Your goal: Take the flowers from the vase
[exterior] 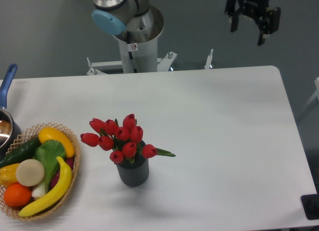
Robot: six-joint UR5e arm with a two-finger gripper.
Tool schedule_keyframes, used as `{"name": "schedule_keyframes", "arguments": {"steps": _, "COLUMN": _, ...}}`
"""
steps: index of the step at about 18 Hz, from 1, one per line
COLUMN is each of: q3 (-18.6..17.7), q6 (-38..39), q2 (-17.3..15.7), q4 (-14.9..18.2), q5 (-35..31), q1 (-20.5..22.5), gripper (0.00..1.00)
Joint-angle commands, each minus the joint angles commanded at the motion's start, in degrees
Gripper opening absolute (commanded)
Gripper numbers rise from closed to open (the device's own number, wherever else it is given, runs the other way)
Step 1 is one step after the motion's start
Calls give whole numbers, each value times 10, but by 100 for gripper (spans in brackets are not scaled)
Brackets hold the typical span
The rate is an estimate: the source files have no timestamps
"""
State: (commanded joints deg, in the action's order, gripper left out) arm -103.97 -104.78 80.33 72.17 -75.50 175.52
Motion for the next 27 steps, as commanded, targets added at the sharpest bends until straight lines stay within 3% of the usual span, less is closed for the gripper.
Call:
{"name": "schedule_keyframes", "arguments": {"steps": 5, "q3": -36, "q6": 113, "q2": 1, "q4": -26, "q5": 38, "q1": -33, "gripper": 100}}
{"name": "schedule_keyframes", "arguments": {"steps": 11, "q3": -64, "q6": 207, "q2": 16, "q4": -99, "q5": 95, "q1": -73, "gripper": 100}}
{"name": "schedule_keyframes", "arguments": {"steps": 18, "q3": -74, "q6": 233, "q2": 58, "q4": -109, "q5": 201, "q1": -134, "gripper": 100}}
{"name": "schedule_keyframes", "arguments": {"steps": 23, "q3": -83, "q6": 234, "q2": 73, "q4": -117, "q5": 215, "q1": -168, "gripper": 100}}
{"name": "schedule_keyframes", "arguments": {"steps": 27, "q3": -116, "q6": 233, "q2": 100, "q4": -199, "q5": 288, "q1": -178, "gripper": 100}}
